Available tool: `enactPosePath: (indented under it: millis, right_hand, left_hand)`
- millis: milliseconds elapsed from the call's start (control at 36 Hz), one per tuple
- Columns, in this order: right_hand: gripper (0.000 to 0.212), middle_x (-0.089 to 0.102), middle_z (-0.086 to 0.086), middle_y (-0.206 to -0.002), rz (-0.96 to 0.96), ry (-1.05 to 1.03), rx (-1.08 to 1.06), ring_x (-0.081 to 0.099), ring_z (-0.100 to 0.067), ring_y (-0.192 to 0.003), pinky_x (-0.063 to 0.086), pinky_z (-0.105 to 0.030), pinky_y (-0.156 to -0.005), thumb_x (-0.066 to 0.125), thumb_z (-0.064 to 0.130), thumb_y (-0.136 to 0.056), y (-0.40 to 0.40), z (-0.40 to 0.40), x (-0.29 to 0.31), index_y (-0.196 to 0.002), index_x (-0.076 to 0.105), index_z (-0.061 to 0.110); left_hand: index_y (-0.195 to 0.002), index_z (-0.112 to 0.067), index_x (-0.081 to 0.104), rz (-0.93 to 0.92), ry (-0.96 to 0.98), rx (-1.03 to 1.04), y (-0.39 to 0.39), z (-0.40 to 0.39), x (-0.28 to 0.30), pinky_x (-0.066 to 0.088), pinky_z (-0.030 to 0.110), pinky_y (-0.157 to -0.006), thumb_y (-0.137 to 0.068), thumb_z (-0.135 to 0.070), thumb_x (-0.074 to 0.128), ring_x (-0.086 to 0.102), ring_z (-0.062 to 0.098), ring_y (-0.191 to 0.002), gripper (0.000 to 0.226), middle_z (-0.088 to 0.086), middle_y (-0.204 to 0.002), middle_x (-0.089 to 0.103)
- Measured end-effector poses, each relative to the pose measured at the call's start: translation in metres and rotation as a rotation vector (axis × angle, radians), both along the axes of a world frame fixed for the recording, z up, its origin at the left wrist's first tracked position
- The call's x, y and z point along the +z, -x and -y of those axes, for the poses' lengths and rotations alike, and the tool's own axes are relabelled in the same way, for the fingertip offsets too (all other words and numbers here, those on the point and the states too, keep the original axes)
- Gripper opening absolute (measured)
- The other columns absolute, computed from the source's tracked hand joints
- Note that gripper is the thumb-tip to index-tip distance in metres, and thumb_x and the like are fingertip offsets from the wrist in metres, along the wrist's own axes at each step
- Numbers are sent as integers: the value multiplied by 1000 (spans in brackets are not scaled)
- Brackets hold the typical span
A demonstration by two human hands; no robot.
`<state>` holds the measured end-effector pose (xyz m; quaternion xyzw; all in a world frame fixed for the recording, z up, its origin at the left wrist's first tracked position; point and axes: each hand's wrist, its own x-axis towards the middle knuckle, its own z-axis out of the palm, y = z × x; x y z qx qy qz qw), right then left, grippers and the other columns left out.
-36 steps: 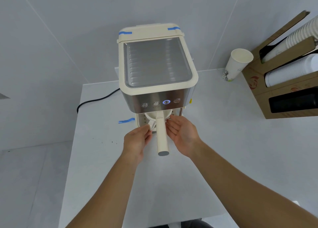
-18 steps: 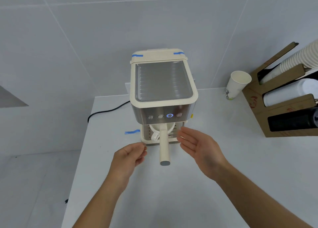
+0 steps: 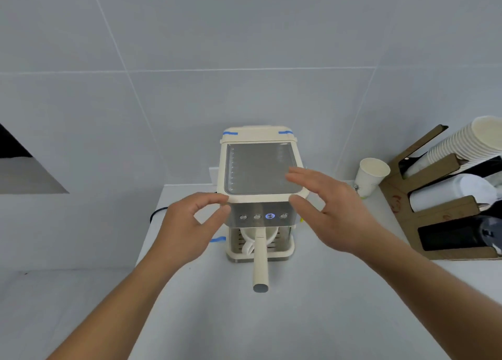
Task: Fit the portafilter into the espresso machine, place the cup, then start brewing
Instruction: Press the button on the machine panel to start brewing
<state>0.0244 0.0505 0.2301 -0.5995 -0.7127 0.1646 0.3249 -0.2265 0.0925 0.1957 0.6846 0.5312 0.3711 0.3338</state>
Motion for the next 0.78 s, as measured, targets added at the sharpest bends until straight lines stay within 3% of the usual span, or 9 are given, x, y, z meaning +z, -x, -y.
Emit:
enactPosePath:
  millis: [56, 111, 194, 250, 333, 500, 667, 778]
  right_hand:
    - [49, 49, 8, -149, 90, 8, 48, 44, -6, -135, 36, -20, -107, 52, 36, -90, 1, -6, 6, -137, 57, 23]
    - [54, 44, 6, -153, 172, 28, 81, 41, -10, -140, 34, -27, -112, 47, 38, -90, 2, -13, 10, -141, 52, 23]
    - [58, 38, 5, -157, 284, 66, 107, 35, -12, -144, 28, -29, -116, 41, 41, -90, 2, -26, 7, -146, 45, 24]
    - [56, 34, 5, -159, 341, 85, 120, 32, -12, -145, 25, -30, -117, 42, 39, -94, 0, -35, 0, -148, 41, 24]
    - [54, 28, 6, -161, 396, 117, 133, 25, -10, -148, 21, -28, -118, 45, 35, -99, -1, -45, -13, -151, 35, 25]
    - [58, 26, -3, -162, 452, 77, 172, 20, -16, -150, 4, -17, -113, 49, 33, -98, 2, -55, -35, -151, 33, 15]
    - [63, 36, -5, -157, 508, -15, 203, 29, -21, -147, 5, -29, -119, 49, 42, -93, -2, -62, -59, -148, 40, 14]
    - [66, 43, -4, -154, 566, -99, 205, 36, -20, -144, 15, -33, -120, 49, 49, -89, -6, -65, -70, -146, 45, 15]
  left_hand:
    - [-103, -33, 73, -96, -77, -38, -3, -8, 4, 43, 6, -86, -87, -29, 69, 62, -2, -107, 17, -20, -110, 70]
    - [-113, -29, 72, -200, -133, -81, -5, -17, 7, 42, 11, -91, -88, -30, 68, 59, -2, -111, 25, -18, -118, 68]
    - [-127, -26, 65, -317, -151, -161, -7, -33, 8, 38, 10, -98, -90, -34, 65, 52, -1, -121, 38, -15, -132, 61]
    - [-134, -28, 59, -383, -147, -214, -7, -43, 7, 38, 21, -109, -91, -41, 61, 48, 4, -131, 45, -13, -142, 55]
    - [-142, -32, 50, -485, -134, -277, -10, -54, 5, 41, 34, -110, -92, -49, 54, 39, 7, -141, 52, -14, -152, 43]
    - [-149, -32, 39, -618, -140, -398, -16, -71, -5, 30, 34, -118, -93, -58, 44, 30, 7, -146, 62, -13, -160, 32]
    - [-154, -29, 28, -707, -195, -479, -21, -82, -13, 13, 28, -122, -96, -56, 39, 18, 8, -150, 64, -10, -163, 23]
    - [-154, -27, 26, -740, -242, -518, -18, -89, -18, 9, 25, -121, -88, -72, 25, 17, 9, -151, 80, -8, -163, 22]
